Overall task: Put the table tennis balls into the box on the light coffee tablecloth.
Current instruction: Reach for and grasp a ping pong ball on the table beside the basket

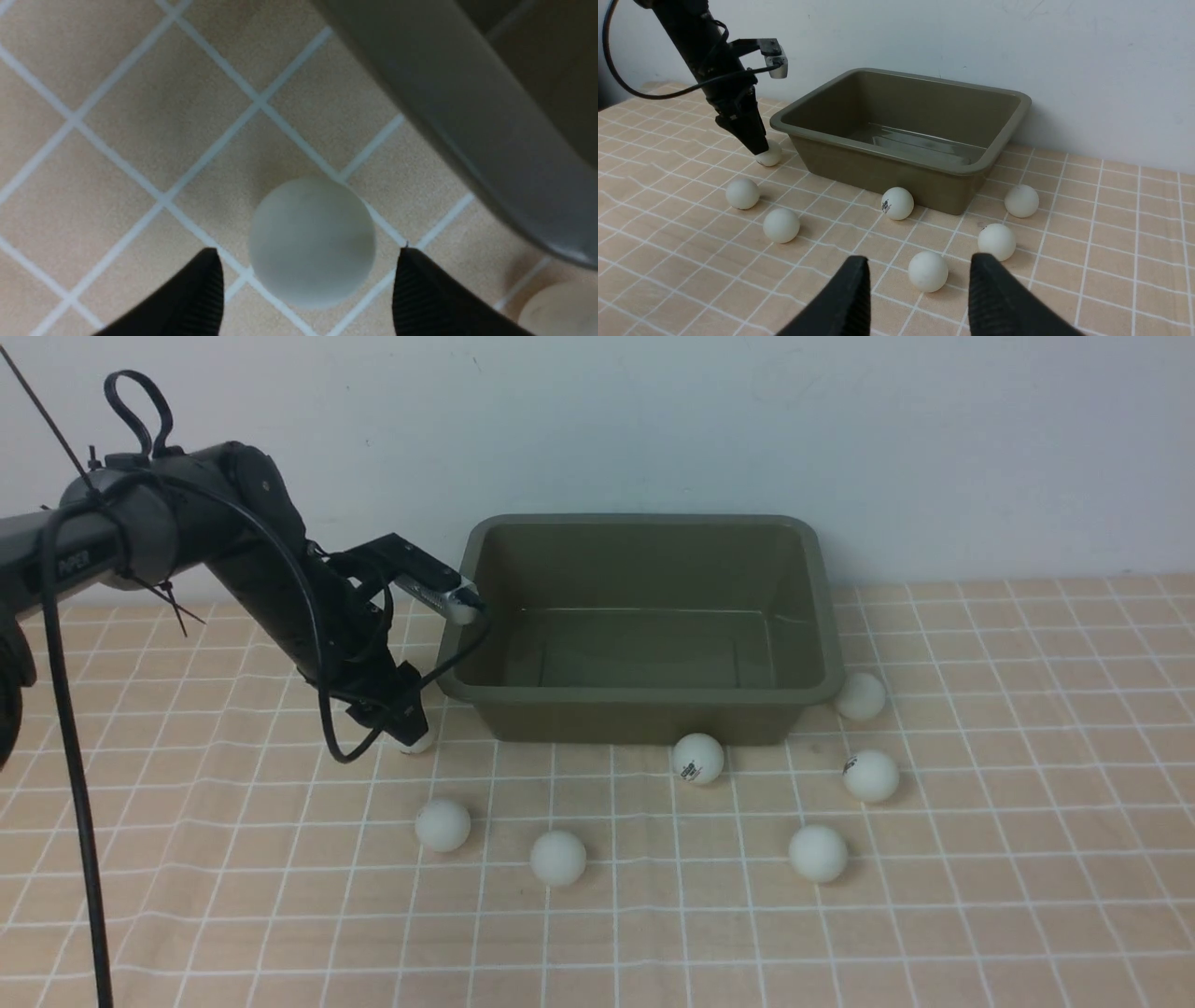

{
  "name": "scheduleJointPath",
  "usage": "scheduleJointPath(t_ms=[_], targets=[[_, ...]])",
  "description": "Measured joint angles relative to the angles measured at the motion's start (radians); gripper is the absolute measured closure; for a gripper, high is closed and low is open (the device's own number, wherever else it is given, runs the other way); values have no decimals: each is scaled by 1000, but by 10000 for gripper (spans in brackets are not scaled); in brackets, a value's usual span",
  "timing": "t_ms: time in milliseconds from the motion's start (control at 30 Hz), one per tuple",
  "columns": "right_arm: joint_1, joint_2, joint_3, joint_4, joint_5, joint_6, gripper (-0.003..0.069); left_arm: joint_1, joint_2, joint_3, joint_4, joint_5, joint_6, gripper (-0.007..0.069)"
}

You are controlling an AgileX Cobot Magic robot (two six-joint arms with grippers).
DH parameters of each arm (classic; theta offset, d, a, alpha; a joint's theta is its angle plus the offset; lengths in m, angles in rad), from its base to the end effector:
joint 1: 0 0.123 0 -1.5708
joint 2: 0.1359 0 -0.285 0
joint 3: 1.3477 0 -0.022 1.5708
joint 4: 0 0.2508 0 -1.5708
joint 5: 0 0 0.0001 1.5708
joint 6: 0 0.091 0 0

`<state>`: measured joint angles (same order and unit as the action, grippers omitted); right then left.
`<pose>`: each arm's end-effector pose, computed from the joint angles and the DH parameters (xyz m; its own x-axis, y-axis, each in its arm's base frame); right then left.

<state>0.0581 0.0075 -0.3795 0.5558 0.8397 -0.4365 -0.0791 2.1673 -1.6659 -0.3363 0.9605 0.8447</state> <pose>0.0108 0.0365 0.2699 -0.2753 -0.0560 -0.9597 -0.4405 0.8947 0.0742 0.4450 -0.0600 0.1687 -0.6938 0.6371 -0.3357 0.6943 0.7156 -0.0769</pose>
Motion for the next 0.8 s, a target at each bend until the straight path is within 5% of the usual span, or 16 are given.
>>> scheduleJointPath(t_ms=[300, 500, 800], targets=[[0, 0, 0, 0, 0, 0, 381, -17, 35, 0, -3, -19, 26, 224], [0, 0, 0, 0, 0, 0, 381, -17, 40, -2, 41, -56, 10, 306], [0, 0, 0, 2, 0, 0, 381, -4, -30, -129, 157, 61, -65, 306]])
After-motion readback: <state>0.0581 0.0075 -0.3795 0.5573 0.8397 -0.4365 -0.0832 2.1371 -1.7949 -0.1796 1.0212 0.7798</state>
